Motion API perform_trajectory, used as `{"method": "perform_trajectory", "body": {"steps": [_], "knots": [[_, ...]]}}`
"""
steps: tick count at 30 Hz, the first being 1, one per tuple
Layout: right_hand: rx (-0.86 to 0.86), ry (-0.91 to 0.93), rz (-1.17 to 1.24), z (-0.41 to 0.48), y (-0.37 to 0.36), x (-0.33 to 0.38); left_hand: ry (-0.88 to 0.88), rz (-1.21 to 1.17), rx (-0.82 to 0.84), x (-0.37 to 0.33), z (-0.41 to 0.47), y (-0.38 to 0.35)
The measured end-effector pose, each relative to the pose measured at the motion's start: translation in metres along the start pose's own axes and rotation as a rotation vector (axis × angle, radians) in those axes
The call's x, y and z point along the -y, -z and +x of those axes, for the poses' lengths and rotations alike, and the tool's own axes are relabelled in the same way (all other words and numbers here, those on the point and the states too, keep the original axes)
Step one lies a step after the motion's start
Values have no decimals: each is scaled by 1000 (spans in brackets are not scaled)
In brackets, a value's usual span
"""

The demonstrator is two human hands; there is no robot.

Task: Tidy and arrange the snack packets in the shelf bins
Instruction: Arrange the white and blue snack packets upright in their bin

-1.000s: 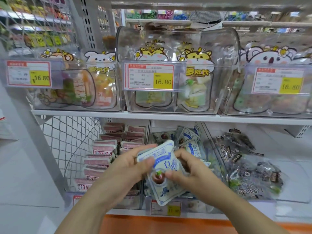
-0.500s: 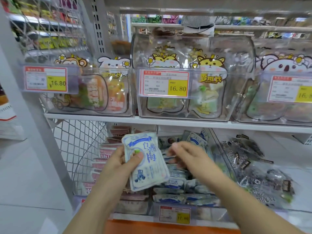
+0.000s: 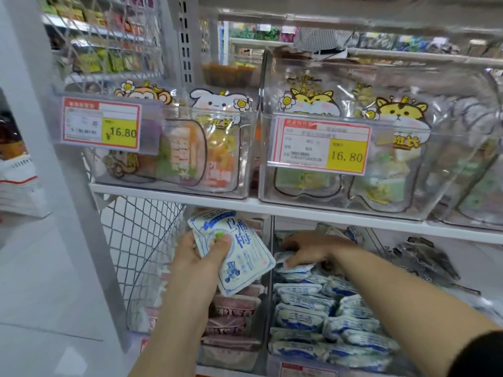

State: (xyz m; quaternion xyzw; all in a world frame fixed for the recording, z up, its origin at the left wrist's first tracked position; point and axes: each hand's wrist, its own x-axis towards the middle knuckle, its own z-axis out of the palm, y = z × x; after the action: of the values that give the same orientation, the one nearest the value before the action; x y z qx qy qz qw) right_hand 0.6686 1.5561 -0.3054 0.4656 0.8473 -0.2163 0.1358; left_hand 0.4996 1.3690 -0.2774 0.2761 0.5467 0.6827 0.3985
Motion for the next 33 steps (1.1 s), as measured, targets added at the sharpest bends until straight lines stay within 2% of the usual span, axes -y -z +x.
{"method": "perform_trajectory", "body": {"steps": [3, 5, 11, 20, 23, 26, 28, 30, 33], "knots": [[5, 9, -71, 3, 3, 4, 2, 7, 12, -1, 2, 1], [-80, 45, -75, 3, 4, 3, -1, -15, 18, -3, 2, 1], [-282, 111, 126, -15, 14, -14, -29, -7, 60, -8, -1, 0], [-218, 103, 108, -9, -12, -5, -14, 1, 58, -6, -1, -4], [-144, 113, 139, -12, -6, -8, -5, 40, 57, -2, 1, -3], [-114, 76, 245, -20, -4, -14, 8, 80, 57, 1, 2, -4], [-205, 67, 321, -23, -3, -18, 7, 95, 57, 1, 2, -4], [-331, 10, 270, -18, -1, -25, 3, 103, 54, 1, 2, -4], [-369, -125, 232, -4, 3, -27, 1, 102, 41, 1, 1, -5]]}}
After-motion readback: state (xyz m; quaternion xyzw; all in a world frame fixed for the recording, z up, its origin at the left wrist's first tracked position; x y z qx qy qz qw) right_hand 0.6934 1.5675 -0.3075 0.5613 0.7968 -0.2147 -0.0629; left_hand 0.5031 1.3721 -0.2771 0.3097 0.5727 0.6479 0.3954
